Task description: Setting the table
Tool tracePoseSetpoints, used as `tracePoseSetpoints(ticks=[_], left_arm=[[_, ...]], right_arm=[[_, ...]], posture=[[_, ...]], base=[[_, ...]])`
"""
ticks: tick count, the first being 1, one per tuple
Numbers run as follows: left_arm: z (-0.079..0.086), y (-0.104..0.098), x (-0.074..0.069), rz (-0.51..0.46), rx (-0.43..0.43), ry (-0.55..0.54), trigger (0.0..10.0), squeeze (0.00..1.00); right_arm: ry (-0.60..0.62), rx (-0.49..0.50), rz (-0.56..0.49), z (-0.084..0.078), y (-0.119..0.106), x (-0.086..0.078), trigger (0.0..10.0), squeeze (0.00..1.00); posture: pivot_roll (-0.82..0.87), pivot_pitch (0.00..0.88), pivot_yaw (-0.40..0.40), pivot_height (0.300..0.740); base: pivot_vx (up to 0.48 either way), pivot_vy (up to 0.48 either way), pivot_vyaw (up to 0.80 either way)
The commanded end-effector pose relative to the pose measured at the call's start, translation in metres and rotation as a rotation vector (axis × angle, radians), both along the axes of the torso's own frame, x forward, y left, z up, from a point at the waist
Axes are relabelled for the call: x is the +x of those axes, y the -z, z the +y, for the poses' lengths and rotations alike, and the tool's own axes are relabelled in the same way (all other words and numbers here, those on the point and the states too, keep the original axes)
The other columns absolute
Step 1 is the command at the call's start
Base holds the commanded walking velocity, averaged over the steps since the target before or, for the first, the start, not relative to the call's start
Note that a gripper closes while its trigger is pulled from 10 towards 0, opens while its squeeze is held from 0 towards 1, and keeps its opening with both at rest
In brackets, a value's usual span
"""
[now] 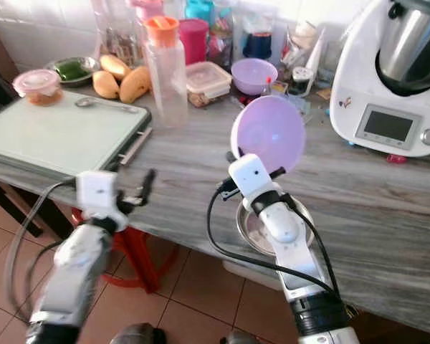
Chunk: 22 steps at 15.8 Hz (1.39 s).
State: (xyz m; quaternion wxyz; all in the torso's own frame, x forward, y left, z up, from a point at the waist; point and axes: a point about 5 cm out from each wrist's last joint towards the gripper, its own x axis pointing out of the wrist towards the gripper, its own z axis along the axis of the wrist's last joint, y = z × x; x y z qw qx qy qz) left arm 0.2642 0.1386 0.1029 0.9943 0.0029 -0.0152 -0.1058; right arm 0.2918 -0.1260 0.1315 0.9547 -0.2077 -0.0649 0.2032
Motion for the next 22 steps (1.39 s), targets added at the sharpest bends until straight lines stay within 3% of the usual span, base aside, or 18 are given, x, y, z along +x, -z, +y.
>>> tracePoseSetpoints(ticks=[1, 5, 16, 17, 19, 22], left_arm=[[0.004, -0.002, -0.003, 0.000, 0.007, 0.008, 10.0, 0.00], [0.008, 0.000, -0.006, 0.016, 0.016, 0.003, 10.0, 0.00], [0.000, 0.001, -0.003, 0.043, -0.003, 0.035, 10.0, 0.00], [0.000, 0.002, -0.003, 0.045, -0.003, 0.037, 10.0, 0.00], [-0.001, 0.002, -0.002, 0.050, -0.001, 0.040, 10.0, 0.00], [-0.002, 0.003, -0.002, 0.057, 0.001, 0.041, 10.0, 0.00]], right_arm=[[-0.056, -0.015, 0.034, 0.006, 0.002, 0.000, 10.0, 0.00], [-0.147, -0.050, 0.169, 0.012, 0.017, -0.008, 10.0, 0.00], [-0.217, -0.087, 0.304, 0.010, 0.027, -0.018, 10.0, 0.00], [-0.216, -0.087, 0.308, 0.009, 0.027, -0.018, 10.0, 0.05], [-0.216, -0.086, 0.314, 0.009, 0.027, -0.018, 10.0, 1.00], [-0.218, -0.093, 0.312, 0.009, 0.028, -0.018, 10.0, 1.00]], posture=[[0.00, 0.000, -0.007, 0.740], [0.00, 0.000, -0.010, 0.740], [-0.01, 0.000, -0.004, 0.740], [-0.01, 0.000, -0.003, 0.740], [-0.01, 0.000, -0.003, 0.740], [-0.02, 0.000, -0.004, 0.740]], base=[[0.000, 0.000, 0.00], [0.000, 0.000, 0.00], [0.000, 0.000, 0.00], [0.000, 0.000, 0.00], [0.000, 0.000, 0.00], [0.000, 0.000, 0.00]])
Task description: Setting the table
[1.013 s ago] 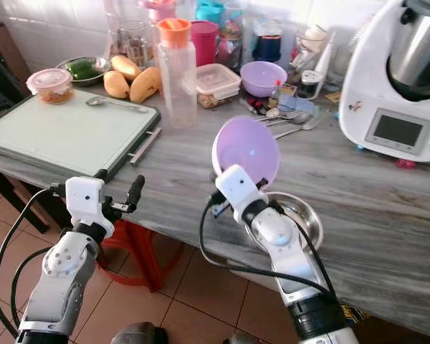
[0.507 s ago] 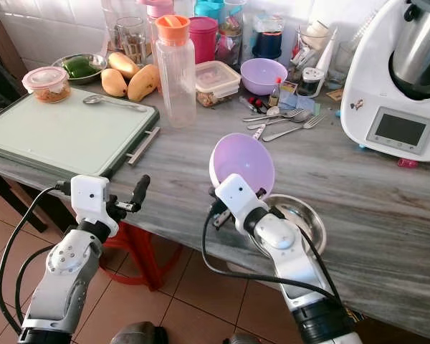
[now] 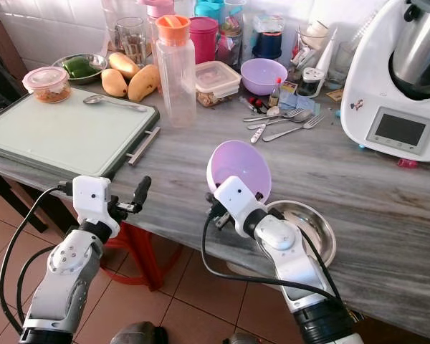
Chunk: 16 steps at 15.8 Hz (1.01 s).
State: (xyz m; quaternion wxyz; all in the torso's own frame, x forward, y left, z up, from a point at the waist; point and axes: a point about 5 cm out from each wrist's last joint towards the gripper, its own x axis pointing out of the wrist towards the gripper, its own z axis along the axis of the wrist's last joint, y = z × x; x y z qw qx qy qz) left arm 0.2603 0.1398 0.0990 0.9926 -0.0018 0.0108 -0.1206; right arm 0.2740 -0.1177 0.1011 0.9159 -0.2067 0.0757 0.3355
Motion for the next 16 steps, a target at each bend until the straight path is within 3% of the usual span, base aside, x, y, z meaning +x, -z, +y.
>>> tracePoseSetpoints(ticks=[1, 16], left_arm=[[-0.0031, -0.0004, 0.0022, 0.006, 0.004, 0.012, 10.0, 0.00], [-0.0054, 0.0058, 0.0016, 0.048, 0.015, 0.016, 10.0, 0.00]], right_arm=[[-0.008, -0.006, -0.020, 0.0004, -0.0039, 0.0001, 10.0, 1.00], [-0.025, -0.047, -0.072, -0.0009, -0.0086, 0.0012, 10.0, 1.00]], posture=[[-0.02, 0.000, -0.004, 0.740], [-0.02, 0.000, -0.006, 0.740]], base=[[0.000, 0.000, 0.00], [0.000, 0.000, 0.00]])
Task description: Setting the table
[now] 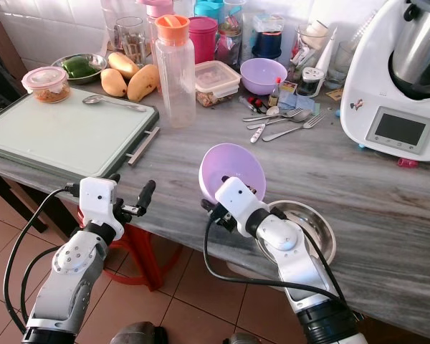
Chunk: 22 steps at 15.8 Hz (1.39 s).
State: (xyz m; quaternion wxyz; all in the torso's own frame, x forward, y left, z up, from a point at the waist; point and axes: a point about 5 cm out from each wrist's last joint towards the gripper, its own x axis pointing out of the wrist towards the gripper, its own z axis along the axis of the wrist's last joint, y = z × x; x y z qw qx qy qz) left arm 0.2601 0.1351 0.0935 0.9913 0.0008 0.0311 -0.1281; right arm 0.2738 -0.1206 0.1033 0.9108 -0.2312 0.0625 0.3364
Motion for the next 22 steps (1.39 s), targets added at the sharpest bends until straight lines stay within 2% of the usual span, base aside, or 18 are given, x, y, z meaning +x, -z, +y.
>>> tracePoseSetpoints(ticks=[1, 7, 9, 14, 16, 18, 19, 22], left_arm=[[-0.001, 0.001, 0.002, 0.010, 0.006, 0.000, 10.0, 0.00], [-0.001, 0.003, 0.002, 0.033, 0.014, 0.012, 10.0, 0.00], [-0.001, 0.005, 0.002, 0.047, 0.019, 0.015, 10.0, 0.00], [-0.001, 0.008, 0.001, 0.066, 0.029, 0.021, 10.0, 0.00], [-0.002, 0.009, 0.002, 0.079, 0.031, 0.031, 10.0, 0.00], [-0.003, 0.010, 0.002, 0.091, 0.034, 0.038, 10.0, 0.00], [-0.004, 0.011, 0.002, 0.093, 0.034, 0.039, 10.0, 0.00], [-0.004, 0.012, 0.001, 0.103, 0.032, 0.042, 10.0, 0.00]], right_arm=[[-0.007, -0.012, -0.035, 0.002, -0.006, 0.002, 10.0, 1.00], [-0.019, -0.012, -0.041, 0.002, -0.010, 0.005, 10.0, 1.00], [-0.063, 0.000, -0.040, 0.000, -0.014, 0.006, 10.0, 1.00], [-0.053, -0.005, -0.063, -0.010, -0.021, 0.011, 10.0, 1.00], [-0.048, -0.050, -0.012, -0.014, -0.013, 0.011, 10.0, 1.00], [-0.088, -0.141, 0.082, -0.018, 0.007, 0.003, 10.0, 1.00], [-0.096, -0.141, 0.098, -0.018, 0.010, 0.001, 10.0, 1.00], [-0.080, -0.126, 0.054, -0.018, 0.007, 0.003, 10.0, 1.00]], posture=[[-0.02, 0.000, -0.005, 0.740], [-0.02, 0.000, 0.000, 0.740], [-0.02, 0.000, -0.001, 0.740], [-0.02, 0.000, 0.001, 0.740], [-0.02, 0.000, 0.004, 0.740], [-0.02, 0.000, 0.002, 0.740], [-0.02, 0.000, 0.002, 0.740], [-0.02, 0.000, 0.002, 0.740]], base=[[0.000, 0.000, 0.00], [0.000, 0.000, 0.00], [0.000, 0.000, 0.00], [0.000, 0.000, 0.00], [0.000, 0.000, 0.00], [0.000, 0.000, 0.00], [0.000, 0.000, 0.00], [0.000, 0.000, 0.00]])
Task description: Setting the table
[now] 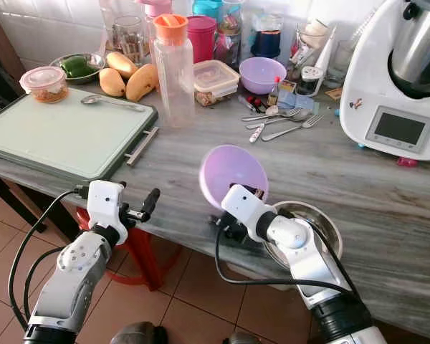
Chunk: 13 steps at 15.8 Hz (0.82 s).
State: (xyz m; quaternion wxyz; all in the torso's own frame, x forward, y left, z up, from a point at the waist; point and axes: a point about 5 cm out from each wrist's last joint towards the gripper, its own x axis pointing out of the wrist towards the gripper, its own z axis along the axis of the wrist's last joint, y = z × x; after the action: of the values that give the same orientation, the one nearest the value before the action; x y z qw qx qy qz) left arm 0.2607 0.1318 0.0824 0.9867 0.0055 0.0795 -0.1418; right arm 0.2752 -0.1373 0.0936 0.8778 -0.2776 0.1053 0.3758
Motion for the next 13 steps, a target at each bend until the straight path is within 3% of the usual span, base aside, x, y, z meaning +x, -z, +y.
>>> tracePoseSetpoints(ticks=[1, 9, 13], left_arm=[[-0.001, 0.001, 0.001, 0.009, 0.011, 0.015, 10.0, 0.00], [0.000, 0.001, 0.000, 0.012, 0.012, 0.016, 10.0, 0.00], [-0.001, 0.002, 0.000, 0.019, 0.014, 0.018, 10.0, 0.00]], right_arm=[[0.002, 0.000, -0.041, -0.001, -0.006, 0.003, 10.0, 1.00], [0.098, 0.082, -0.240, -0.003, -0.034, 0.019, 10.0, 1.00], [0.092, 0.105, -0.213, 0.001, -0.027, 0.014, 10.0, 1.00]], posture=[[-0.02, 0.000, 0.002, 0.740], [-0.02, 0.000, 0.001, 0.740], [-0.02, 0.000, 0.001, 0.740]], base=[[0.000, 0.000, 0.00], [0.000, 0.000, 0.00], [0.000, 0.000, 0.00]])
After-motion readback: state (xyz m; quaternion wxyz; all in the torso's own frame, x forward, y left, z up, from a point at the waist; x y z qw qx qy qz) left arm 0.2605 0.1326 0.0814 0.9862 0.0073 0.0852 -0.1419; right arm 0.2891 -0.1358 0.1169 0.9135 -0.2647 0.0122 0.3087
